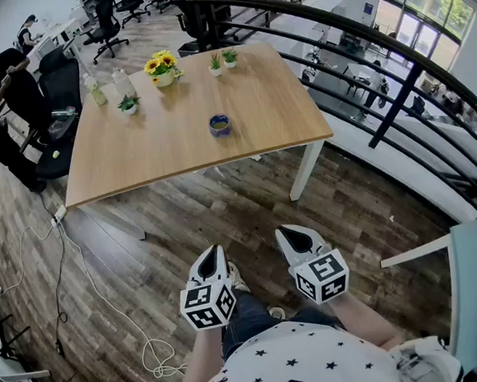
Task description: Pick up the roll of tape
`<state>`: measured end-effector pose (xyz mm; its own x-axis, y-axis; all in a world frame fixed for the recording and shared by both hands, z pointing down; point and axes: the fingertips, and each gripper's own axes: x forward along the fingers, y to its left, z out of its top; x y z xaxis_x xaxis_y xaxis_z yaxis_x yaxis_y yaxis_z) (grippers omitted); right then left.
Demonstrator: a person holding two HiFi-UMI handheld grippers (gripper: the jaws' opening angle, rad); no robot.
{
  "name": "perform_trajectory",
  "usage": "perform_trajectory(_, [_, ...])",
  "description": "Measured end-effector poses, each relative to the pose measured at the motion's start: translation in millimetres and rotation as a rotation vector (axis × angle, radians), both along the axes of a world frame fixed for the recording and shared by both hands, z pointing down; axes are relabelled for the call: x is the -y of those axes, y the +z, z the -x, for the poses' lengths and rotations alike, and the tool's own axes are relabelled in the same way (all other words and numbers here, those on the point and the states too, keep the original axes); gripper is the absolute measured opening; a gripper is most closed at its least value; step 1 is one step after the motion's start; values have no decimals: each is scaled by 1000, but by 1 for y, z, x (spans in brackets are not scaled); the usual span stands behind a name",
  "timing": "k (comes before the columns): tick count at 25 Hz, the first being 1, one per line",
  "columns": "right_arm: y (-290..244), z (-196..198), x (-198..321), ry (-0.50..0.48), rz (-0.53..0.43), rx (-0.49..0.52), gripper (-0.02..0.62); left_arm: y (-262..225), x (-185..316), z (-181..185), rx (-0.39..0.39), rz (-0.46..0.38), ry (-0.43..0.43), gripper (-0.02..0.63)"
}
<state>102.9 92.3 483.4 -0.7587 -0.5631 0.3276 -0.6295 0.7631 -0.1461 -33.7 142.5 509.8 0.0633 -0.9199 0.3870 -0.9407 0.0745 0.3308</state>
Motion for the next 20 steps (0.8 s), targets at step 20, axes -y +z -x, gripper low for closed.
perform_trajectory(20, [-30,1,-70,-77,-53,46,8,-38,-72,-16,5,-75,-45,3])
